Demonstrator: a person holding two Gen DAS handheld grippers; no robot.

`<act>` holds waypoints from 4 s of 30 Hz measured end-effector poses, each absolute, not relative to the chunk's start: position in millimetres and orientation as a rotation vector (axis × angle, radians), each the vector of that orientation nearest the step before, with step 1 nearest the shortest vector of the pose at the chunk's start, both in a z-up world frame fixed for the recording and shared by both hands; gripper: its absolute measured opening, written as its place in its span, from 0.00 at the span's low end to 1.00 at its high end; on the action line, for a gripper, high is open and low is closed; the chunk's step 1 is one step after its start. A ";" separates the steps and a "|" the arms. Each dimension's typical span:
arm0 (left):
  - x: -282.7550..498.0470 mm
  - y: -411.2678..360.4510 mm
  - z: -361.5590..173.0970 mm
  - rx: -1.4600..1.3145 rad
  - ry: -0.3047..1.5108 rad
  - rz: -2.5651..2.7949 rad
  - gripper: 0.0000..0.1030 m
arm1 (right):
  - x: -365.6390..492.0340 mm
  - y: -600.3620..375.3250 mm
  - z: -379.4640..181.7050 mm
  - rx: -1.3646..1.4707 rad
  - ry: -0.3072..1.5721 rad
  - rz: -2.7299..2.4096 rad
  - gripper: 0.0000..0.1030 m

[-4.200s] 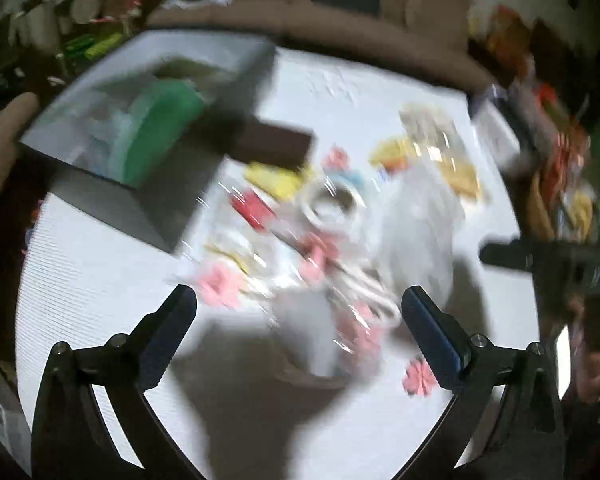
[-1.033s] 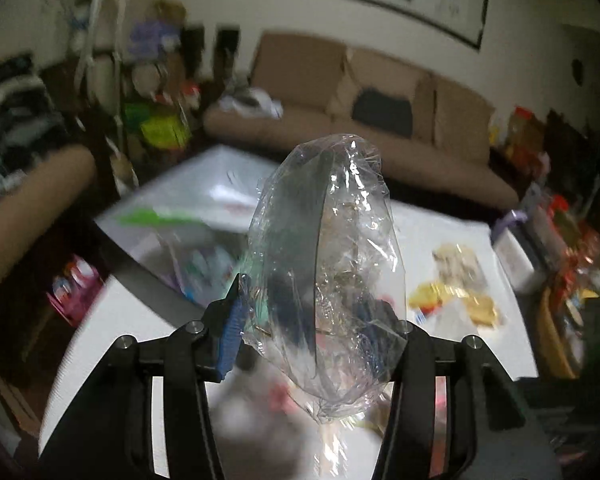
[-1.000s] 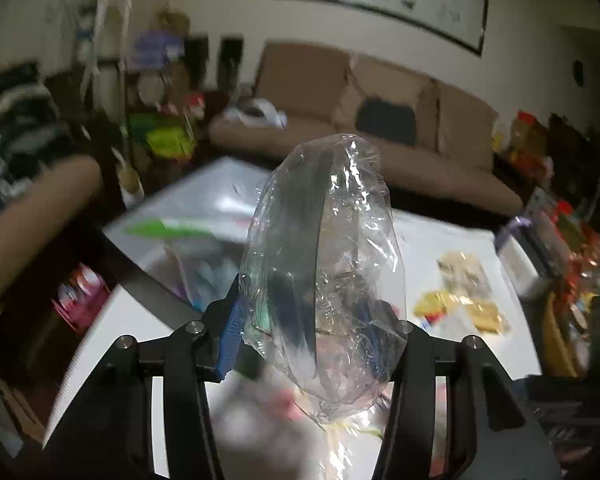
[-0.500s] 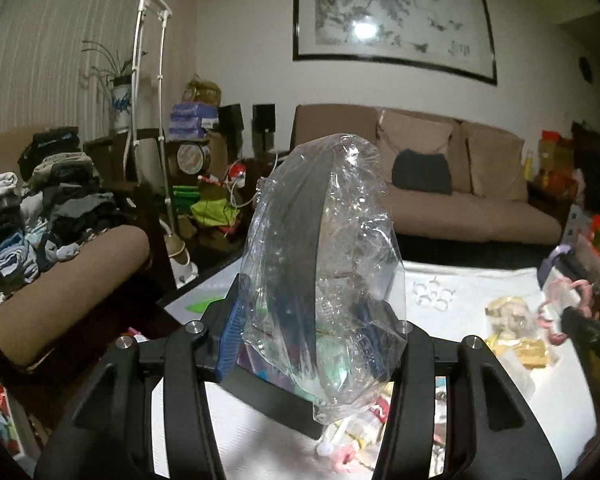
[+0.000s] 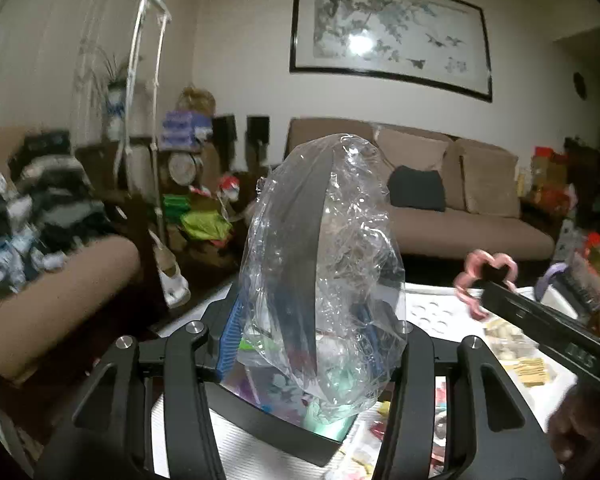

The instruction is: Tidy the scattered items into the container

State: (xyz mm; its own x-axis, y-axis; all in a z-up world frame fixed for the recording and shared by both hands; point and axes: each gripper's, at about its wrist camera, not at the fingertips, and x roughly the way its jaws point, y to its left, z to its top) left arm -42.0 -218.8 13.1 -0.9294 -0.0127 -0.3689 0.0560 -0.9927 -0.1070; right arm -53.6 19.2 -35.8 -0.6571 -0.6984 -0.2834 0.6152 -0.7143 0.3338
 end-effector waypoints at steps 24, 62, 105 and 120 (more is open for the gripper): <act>-136.0 -259.7 -88.3 1.210 0.303 -2.757 0.47 | -171.8 -103.4 -121.9 0.985 -0.105 -2.233 0.26; -91.5 -155.9 -19.7 1.301 0.260 -2.941 1.00 | -21.5 203.7 -12.8 1.241 0.055 -2.541 0.89; -18.5 -128.4 42.2 1.224 0.036 -2.756 1.00 | 12.6 156.2 4.3 0.865 0.138 -2.416 0.89; -18.0 -120.6 40.2 1.232 -0.037 -2.749 1.00 | 9.8 160.7 2.8 0.872 0.118 -2.419 0.89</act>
State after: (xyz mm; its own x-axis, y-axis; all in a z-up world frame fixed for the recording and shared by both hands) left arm -18.0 -120.6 40.2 -0.6586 -0.1270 -0.7417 0.1072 -0.9914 0.0746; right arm 9.8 160.7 2.8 -0.6316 -0.4766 -0.6115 0.5339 -0.8393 0.1027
